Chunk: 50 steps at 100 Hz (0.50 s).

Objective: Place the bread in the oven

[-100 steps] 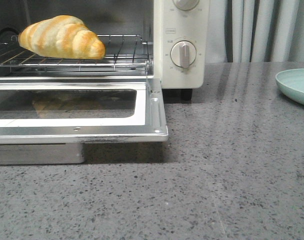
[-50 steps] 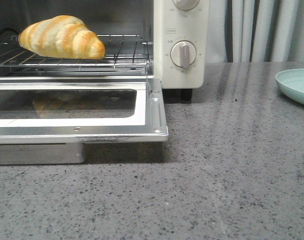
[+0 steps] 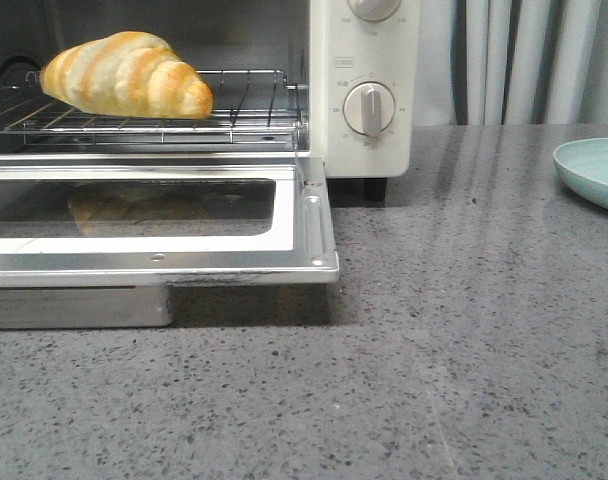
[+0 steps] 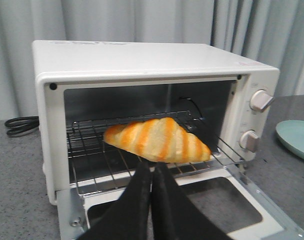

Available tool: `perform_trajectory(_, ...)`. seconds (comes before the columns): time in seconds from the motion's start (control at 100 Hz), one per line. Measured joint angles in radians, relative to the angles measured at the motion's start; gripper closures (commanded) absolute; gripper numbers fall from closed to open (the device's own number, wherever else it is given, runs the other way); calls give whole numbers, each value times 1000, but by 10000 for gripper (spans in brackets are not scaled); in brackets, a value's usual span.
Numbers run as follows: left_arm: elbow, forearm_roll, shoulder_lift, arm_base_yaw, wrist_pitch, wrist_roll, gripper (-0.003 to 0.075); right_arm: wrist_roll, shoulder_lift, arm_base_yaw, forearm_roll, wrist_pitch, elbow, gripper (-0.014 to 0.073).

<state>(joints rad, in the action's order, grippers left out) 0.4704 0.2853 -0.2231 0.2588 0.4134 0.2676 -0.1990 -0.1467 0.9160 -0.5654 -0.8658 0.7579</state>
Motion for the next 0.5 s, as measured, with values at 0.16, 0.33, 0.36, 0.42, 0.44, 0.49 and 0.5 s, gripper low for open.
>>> perform_trajectory(0.16, -196, -129, 2, -18, -248, -62, 741, 0, 0, 0, 0, 0, 0, 663)
perform_trajectory(0.33, -360, -296, 62, -20, -319, -180, 741, 0, 0, 0, 0, 0, 0, 663)
perform_trajectory(0.36, -382, -305, 79, -20, -320, -187, 741, 0, 0, 0, 0, 0, 0, 663)
perform_trajectory(0.42, -421, -315, 115, -20, -313, -195, 741, 0, 0, 0, 0, 0, 0, 663)
perform_trajectory(0.44, -434, -318, 127, -20, -306, -197, 741, 0, 0, 0, 0, 0, 0, 663)
perform_trajectory(0.49, -460, -324, 153, -25, -278, -199, 741, 0, 0, 0, 0, 0, 0, 663)
perform_trajectory(0.5, -466, -324, 157, -25, -273, -199, 741, 0, 0, 0, 0, 0, 0, 663)
